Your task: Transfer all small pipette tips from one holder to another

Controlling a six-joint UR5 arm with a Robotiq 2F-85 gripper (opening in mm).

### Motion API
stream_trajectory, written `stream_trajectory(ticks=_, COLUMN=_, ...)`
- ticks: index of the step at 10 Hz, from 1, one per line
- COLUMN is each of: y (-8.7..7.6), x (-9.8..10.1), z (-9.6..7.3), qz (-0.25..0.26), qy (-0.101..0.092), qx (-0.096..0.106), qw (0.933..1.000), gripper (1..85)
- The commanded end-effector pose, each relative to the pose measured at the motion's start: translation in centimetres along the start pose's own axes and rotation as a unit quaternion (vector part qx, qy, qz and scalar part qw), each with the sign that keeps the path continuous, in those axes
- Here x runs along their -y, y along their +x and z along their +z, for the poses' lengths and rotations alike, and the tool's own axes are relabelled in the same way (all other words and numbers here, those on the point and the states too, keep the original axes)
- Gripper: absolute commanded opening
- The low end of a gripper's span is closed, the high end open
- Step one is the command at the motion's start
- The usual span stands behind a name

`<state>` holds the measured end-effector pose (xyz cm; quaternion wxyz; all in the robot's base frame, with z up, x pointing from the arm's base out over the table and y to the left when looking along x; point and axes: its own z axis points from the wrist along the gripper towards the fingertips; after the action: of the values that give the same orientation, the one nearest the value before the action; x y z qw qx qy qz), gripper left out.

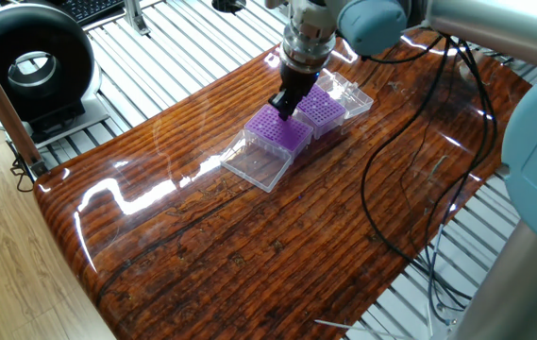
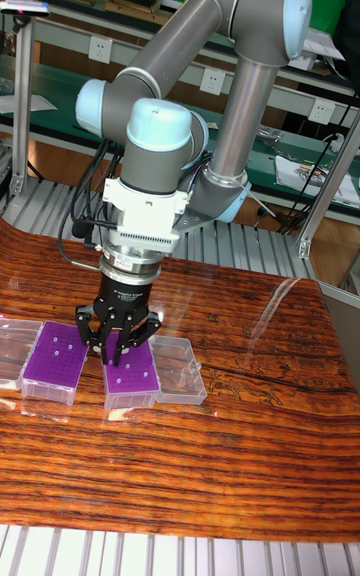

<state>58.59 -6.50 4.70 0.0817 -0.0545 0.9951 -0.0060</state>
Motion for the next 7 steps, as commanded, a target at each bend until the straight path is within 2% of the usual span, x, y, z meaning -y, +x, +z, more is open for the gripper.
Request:
stream_trajectory(ticks=1, y=-0.06, x=-0.37, z=-0.38, qz=0.018, qy=0.005, qx=-0.003, qw=0.9998, gripper=23.0)
stream_trajectory(ticks=7, y=0.1, x=-1.06, z=-0.81, qz=0.031, qy=0.005, qx=-0.009, qw=0.9995, gripper=23.0)
